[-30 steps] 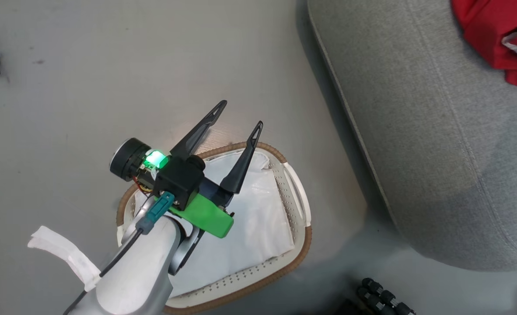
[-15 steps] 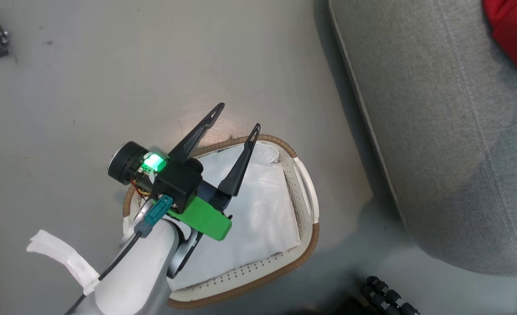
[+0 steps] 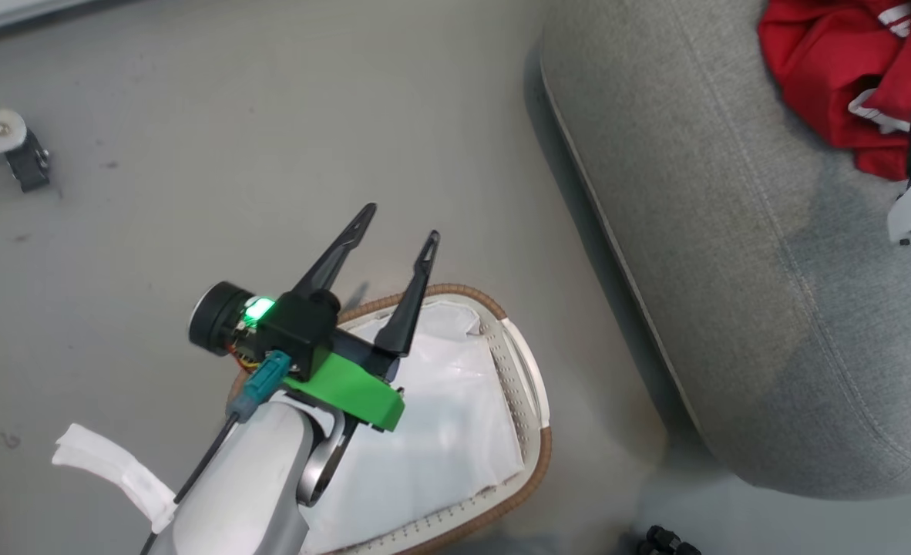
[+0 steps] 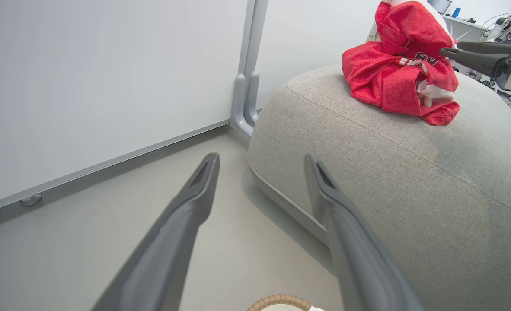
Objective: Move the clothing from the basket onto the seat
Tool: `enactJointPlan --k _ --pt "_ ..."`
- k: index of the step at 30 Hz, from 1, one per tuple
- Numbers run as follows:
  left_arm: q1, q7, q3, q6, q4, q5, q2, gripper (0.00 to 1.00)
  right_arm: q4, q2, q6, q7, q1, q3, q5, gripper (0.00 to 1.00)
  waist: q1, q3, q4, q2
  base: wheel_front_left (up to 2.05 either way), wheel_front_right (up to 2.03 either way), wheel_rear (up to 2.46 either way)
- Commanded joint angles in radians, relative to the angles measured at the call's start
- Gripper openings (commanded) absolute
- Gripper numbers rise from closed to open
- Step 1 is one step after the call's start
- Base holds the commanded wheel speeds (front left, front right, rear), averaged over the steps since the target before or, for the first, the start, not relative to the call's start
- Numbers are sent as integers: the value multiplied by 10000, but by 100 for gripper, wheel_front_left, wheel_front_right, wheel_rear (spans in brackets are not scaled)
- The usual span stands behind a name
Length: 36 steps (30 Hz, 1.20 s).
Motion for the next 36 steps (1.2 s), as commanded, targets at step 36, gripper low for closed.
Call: enactJointPlan --k 36 --pt "3417 -5 3748 1027 31 -833 -910 100 -2255 2478 -11 -4 3435 1448 359 100 0 -4480 2770 0 0 0 0"
